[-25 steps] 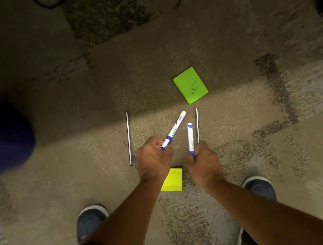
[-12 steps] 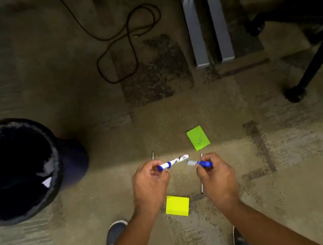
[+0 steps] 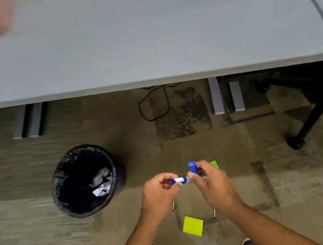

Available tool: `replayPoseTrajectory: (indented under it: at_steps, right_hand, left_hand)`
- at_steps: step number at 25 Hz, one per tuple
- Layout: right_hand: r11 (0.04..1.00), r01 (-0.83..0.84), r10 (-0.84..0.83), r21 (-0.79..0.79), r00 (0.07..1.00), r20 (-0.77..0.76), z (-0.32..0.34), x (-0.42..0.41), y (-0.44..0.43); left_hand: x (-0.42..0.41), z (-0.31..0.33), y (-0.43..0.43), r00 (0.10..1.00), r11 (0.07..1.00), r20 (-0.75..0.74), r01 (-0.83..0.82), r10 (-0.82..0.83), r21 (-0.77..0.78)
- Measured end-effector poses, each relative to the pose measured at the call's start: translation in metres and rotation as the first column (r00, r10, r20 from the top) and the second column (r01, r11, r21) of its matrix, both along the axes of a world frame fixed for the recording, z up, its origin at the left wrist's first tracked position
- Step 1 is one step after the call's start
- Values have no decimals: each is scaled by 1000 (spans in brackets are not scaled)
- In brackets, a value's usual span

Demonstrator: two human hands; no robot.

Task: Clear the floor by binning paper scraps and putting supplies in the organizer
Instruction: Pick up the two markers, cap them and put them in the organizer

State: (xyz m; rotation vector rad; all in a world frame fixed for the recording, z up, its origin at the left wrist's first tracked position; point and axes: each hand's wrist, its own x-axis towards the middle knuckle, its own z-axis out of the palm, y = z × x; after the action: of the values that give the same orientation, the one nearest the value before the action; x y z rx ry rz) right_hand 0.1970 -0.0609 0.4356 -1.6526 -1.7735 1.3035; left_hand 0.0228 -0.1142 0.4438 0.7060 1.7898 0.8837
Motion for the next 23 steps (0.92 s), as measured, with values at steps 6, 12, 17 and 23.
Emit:
replayPoseTrajectory:
  at_steps: [6,12,17,23]
  right_hand:
    - [988,-154,154,-28,988,-11,91,-73,-1]
    - [957,-283,279,-58,958,-69,190,-179,-22]
    - [958,-284,279,-36,956,-92,264,-262,-32]
    - [944,-330,327,1,937,-123,322,-343,-13]
  left_hand:
    - [-67,89,-6,983,995,159,-94,87,39]
    - [-158,172,-34,955,979,234,-200,183,49]
    - [-233,243,-42,933,950,232,-301,276,80]
    - [-307,309,-22,915,917,212,-375,343,135]
